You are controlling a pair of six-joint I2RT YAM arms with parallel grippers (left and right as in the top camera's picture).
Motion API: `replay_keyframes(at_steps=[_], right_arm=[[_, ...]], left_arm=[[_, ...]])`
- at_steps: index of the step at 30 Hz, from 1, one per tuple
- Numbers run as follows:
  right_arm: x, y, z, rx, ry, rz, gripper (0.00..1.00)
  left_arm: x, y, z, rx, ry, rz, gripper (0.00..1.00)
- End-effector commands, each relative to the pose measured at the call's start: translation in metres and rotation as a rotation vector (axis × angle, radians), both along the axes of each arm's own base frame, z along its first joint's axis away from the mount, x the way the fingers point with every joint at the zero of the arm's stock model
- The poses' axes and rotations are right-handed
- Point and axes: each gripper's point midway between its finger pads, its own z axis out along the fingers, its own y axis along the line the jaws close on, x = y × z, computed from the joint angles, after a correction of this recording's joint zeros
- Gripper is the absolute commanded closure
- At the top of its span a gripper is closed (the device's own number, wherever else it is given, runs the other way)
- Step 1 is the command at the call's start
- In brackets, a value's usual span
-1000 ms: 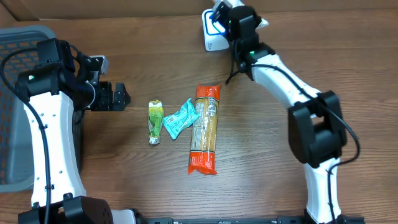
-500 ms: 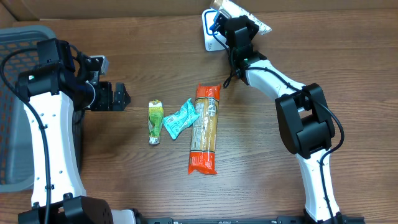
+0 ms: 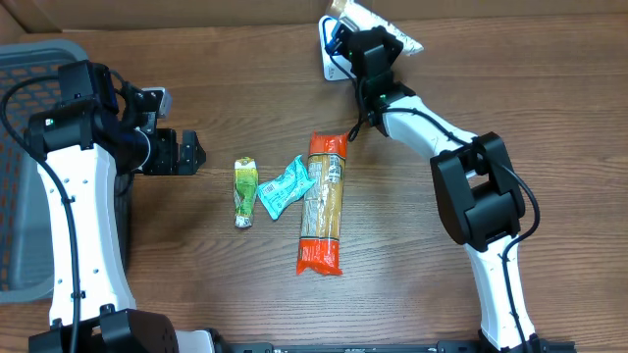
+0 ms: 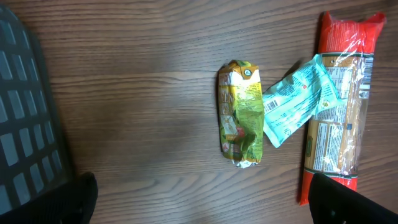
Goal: Scan the item barcode
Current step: 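Carry the tube right and lay it on the table's right side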
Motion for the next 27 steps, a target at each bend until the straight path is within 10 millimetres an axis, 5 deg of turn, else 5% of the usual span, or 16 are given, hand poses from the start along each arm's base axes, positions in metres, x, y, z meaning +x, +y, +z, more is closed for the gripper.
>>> replay_keyframes(at_steps=[1, 6, 11, 16, 20, 24, 27], right_arm=[[0.002, 0.003, 0.034, 0.029, -0.077, -0.025, 0.97], [-0.014, -0.001, 0.075, 0.261, -0.096, -0.096, 0.97], [-0.061, 0.006, 0.127, 0.607, 0.063, -0.043, 0.97], [-0.119, -0.029, 0.159, 1.182, 0.241, -0.282, 0.97], [-0.153, -0.101, 0.129, 1.474, 0.328, -0.741, 0.96], [-0.177, -0.169, 0.073, 1.546, 0.298, -1.134, 0.97], [-0.194, -0.201, 0.03, 1.576, 0.272, -1.32, 0.97]], left_arm=[[0.001, -0.003, 0.004, -0.004, -0.018, -0.027, 0.0], [0.001, -0.003, 0.004, -0.004, -0.018, -0.027, 0.0], [0.001, -0.003, 0.004, -0.004, -0.018, -0.027, 0.0], [0.001, -0.003, 0.004, -0.004, -0.018, -0.027, 0.01], [0.001, -0.003, 0.004, -0.004, -0.018, -0.027, 0.01], [0.001, -0.003, 0.004, -0.004, -0.018, -0.027, 0.0], [0.001, -0.003, 0.004, -0.004, -0.018, -0.027, 0.0]])
